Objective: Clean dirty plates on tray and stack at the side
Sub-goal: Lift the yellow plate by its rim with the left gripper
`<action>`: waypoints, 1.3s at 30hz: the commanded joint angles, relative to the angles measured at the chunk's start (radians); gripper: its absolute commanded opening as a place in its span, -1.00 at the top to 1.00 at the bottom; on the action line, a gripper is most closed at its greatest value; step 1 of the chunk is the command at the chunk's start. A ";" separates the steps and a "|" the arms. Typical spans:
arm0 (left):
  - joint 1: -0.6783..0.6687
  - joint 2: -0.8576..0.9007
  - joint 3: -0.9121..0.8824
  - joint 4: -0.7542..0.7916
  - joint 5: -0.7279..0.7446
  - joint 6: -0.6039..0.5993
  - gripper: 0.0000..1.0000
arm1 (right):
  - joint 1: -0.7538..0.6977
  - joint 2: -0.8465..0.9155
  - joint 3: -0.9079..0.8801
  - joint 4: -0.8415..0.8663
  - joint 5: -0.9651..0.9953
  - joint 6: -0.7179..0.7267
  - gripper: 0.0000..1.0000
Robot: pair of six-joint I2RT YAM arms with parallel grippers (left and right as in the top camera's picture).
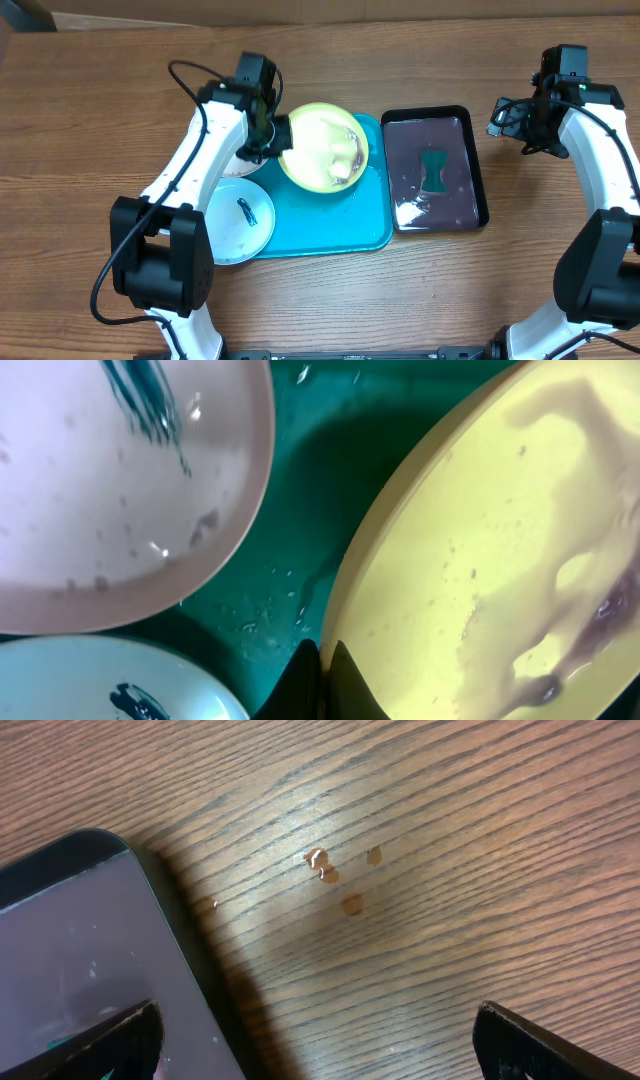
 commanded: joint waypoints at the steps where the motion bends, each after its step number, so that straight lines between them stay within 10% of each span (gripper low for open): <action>1: -0.002 0.007 0.108 -0.023 -0.005 0.028 0.92 | 0.000 0.002 0.016 0.002 -0.005 0.000 -1.00; 25: -0.464 0.007 0.261 0.079 -0.740 0.020 0.92 | 0.000 0.002 0.016 0.002 -0.005 0.000 -1.00; 39: -0.600 0.008 0.261 0.400 -1.052 0.333 0.92 | 0.000 0.002 0.016 0.002 -0.005 0.000 -1.00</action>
